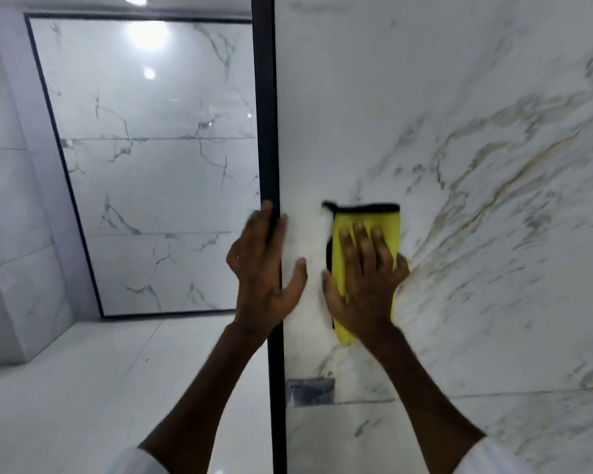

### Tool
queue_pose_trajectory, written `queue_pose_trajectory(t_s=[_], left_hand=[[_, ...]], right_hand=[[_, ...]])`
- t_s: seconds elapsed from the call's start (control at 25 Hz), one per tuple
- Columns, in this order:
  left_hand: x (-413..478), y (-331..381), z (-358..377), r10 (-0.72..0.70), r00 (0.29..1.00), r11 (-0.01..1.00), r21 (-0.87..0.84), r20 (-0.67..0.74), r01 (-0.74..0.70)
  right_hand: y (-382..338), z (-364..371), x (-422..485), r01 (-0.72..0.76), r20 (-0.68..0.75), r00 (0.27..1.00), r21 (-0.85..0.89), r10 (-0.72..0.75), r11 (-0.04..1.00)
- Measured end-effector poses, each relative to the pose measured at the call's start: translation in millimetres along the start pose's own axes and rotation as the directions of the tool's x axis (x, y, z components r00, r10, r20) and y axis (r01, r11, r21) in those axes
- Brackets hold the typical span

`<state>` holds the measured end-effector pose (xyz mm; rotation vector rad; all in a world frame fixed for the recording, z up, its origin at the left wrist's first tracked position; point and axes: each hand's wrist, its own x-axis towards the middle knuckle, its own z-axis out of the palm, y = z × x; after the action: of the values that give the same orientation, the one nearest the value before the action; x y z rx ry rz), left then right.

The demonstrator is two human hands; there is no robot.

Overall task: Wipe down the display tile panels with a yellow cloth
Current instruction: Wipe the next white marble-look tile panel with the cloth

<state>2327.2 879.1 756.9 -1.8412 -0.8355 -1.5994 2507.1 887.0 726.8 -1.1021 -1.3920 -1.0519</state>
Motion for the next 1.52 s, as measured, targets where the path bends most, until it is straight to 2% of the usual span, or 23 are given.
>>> queue_pose_trajectory(t_s=[0.04, 0.08, 0.12, 0.16, 0.2, 0.24, 0.28, 0.36, 0.4, 0.64, 0.76, 0.96, 1.08, 1.24, 1.4, 1.52], left_hand=[[27.9, 3.5, -1.6, -0.138, 0.989, 0.987, -0.092, -0.056, 0.132], [57.0, 5.7, -2.0, -0.314, 0.948, 0.934, -0.199, -0.052, 0.298], [88.5, 6.0, -2.4, -0.489, 0.872, 0.824, -0.317, 0.021, 0.47], [115.5, 5.3, 0.0, -0.63, 0.767, 0.66, -0.435, 0.123, 0.613], [133.1, 4.5, 4.6, -0.713, 0.669, 0.503, -0.512, 0.209, 0.696], [143.8, 6.3, 8.6, -0.748, 0.617, 0.416, -0.55, 0.246, 0.724], [146.1, 11.3, 11.4, -0.758, 0.619, 0.443, -0.531, 0.209, 0.722], [139.6, 22.6, 13.8, -0.74, 0.67, 0.59, -0.427, 0.053, 0.685], [135.7, 25.5, 13.8, -0.732, 0.681, 0.622, -0.399, 0.01, 0.674], [126.5, 18.1, 24.4, -0.61, 0.782, 0.761, -0.367, -0.123, 0.536], [121.2, 14.7, 25.1, -0.577, 0.806, 0.786, -0.355, -0.128, 0.506], [113.8, 4.7, 29.6, -0.494, 0.863, 0.845, -0.289, -0.101, 0.45], [114.5, -2.0, 36.7, -0.495, 0.856, 0.852, -0.277, -0.15, 0.444], [113.4, -9.4, 46.4, -0.378, 0.881, 0.925, -0.141, -0.283, 0.352], [114.3, -11.0, 45.8, -0.332, 0.872, 0.942, -0.076, -0.359, 0.327], [115.7, -11.4, 48.0, -0.339, 0.879, 0.939, -0.057, -0.337, 0.34]], right_hand=[[2.7, -3.6, 45.1, -0.014, -0.025, 1.0, 0.008, 0.015, 1.0], [5.0, -7.0, 84.7, -0.021, -0.038, 0.999, 0.017, 0.022, 1.0], [6.9, -9.4, 117.0, -0.024, -0.048, 0.999, 0.02, 0.025, 1.0], [7.9, -11.4, 137.7, -0.033, -0.047, 0.998, 0.015, 0.034, 0.999], [7.9, -12.4, 145.6, -0.042, -0.048, 0.998, 0.012, 0.042, 0.999], [7.4, -12.1, 145.6, -0.036, -0.053, 0.998, 0.007, 0.036, 0.999], [6.0, -10.4, 138.0, -0.024, -0.06, 0.998, -0.007, 0.023, 1.0], [3.3, -8.5, 128.7, 0.007, -0.077, 0.997, -0.03, -0.009, 1.0], [3.6, -8.5, 137.3, 0.019, -0.091, 0.996, -0.028, -0.022, 0.999], [5.2, -15.1, 321.6, 0.077, -0.125, 0.989, 0.009, -0.076, 0.997], [6.1, -14.5, 354.9, 0.036, -0.139, 0.99, 0.024, -0.032, 0.999], [12.3, -8.7, 318.0, 0.157, -0.15, 0.976, -0.012, -0.157, 0.988], [14.5, -20.8, 388.7, 0.126, -0.096, 0.988, 0.012, -0.125, 0.992], [15.5, -34.8, 460.8, 0.078, 0.023, 0.997, 0.004, -0.078, 0.997], [15.5, -23.2, 407.6, 0.118, -0.103, 0.987, -0.029, -0.12, 0.993], [15.6, -11.9, 359.9, 0.194, -0.107, 0.974, -0.06, -0.2, 0.979]])
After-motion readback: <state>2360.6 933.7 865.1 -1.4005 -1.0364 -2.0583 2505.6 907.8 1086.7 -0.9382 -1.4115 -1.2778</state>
